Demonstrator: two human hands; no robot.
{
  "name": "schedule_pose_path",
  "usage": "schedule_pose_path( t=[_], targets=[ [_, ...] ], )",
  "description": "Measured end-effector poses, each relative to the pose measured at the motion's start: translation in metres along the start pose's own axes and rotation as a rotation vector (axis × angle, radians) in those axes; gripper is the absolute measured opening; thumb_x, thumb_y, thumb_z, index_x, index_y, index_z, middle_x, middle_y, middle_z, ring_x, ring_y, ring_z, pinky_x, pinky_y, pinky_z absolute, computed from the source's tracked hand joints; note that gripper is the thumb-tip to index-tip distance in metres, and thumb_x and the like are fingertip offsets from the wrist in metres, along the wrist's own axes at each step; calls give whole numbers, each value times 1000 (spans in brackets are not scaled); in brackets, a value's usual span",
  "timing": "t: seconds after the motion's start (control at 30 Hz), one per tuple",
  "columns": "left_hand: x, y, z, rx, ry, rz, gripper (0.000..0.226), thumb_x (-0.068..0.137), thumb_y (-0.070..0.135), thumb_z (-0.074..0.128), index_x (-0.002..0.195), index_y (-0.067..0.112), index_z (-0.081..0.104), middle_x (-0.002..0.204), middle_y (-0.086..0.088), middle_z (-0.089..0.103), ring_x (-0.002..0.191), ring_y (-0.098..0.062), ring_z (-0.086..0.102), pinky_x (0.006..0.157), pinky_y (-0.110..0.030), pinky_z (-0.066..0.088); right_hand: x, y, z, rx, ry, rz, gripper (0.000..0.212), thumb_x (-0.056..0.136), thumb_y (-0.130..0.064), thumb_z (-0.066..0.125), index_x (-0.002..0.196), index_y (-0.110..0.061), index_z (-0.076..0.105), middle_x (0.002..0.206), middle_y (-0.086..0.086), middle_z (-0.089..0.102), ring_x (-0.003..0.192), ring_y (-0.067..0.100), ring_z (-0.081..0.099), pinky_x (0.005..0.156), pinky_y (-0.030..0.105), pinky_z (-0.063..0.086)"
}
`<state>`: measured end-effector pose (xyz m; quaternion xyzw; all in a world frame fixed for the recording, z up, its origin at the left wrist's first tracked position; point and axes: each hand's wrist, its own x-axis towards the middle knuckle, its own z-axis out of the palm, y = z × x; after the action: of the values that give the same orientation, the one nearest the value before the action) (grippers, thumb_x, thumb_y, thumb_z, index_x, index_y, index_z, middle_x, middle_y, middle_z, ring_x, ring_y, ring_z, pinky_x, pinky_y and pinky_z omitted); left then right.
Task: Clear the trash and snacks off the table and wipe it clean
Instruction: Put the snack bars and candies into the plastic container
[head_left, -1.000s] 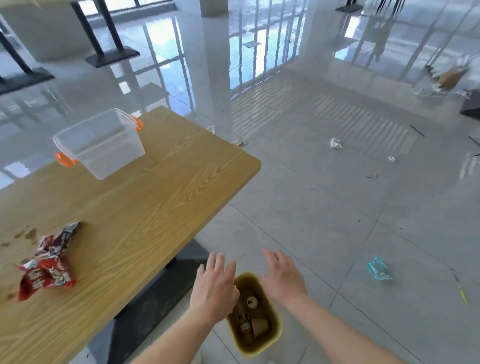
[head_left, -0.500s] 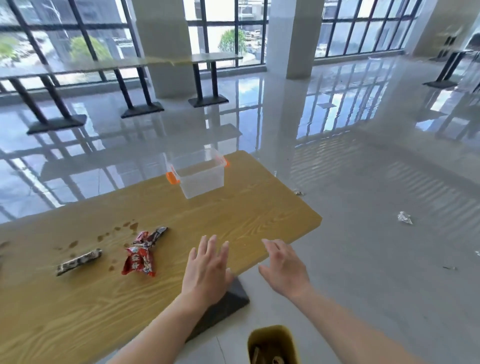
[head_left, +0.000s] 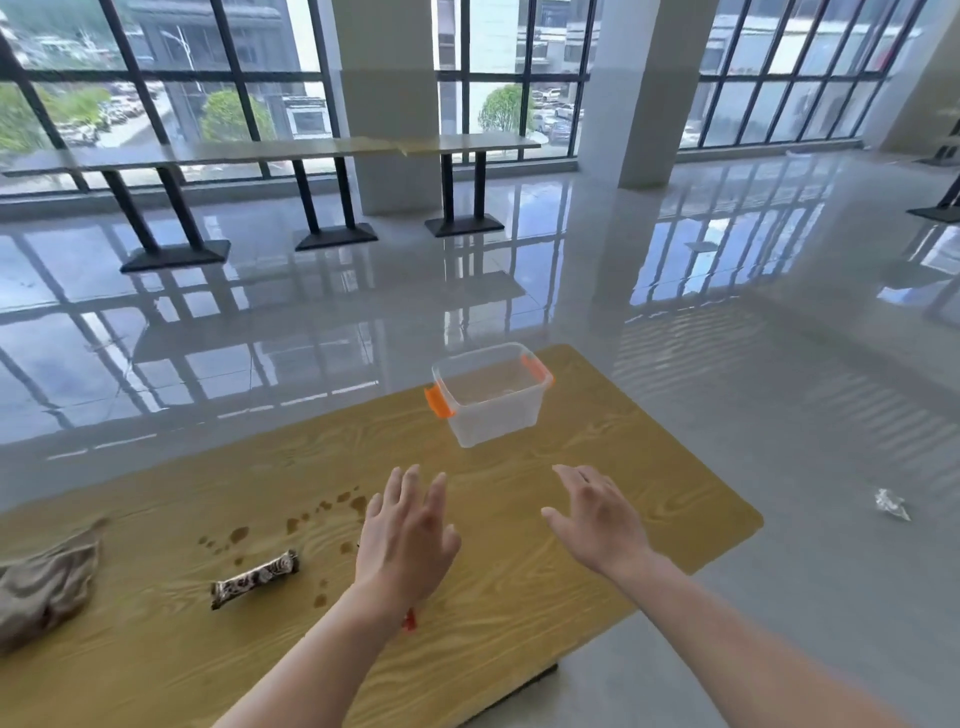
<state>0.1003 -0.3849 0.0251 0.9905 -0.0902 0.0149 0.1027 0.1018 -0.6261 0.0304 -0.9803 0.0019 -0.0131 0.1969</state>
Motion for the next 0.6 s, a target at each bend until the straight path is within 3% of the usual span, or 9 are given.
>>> schedule_pose_path(
  t=[0.27,0.5,0.6],
  targets=[
    [47,-98,-26,9,-24,-43,68,92,39,47,153,22,23,161,-14,20,150,-31,11,118,-46,25,74,-90,26,-12,-44,34,58,94,-40,58,145,-19,39,141,7,48,129,28,45,102,39,42],
    [104,-132,-38,-115,-31,-96,66,92,45,51,150,23,29,153,-9,33,142,-26,29,108,-43,38,144,-120,30,36,-41,134,55,93,-38,60,141,-19,43,138,10,50,125,31,49,97,42,44],
    [126,-134,-31,-191,-54,-148,60,92,45,52,146,25,34,146,-7,41,135,-25,38,101,-41,43,171,-117,32,89,-26,147,67,90,-29,64,148,-35,31,138,7,50,121,33,50,98,45,45]
  ],
)
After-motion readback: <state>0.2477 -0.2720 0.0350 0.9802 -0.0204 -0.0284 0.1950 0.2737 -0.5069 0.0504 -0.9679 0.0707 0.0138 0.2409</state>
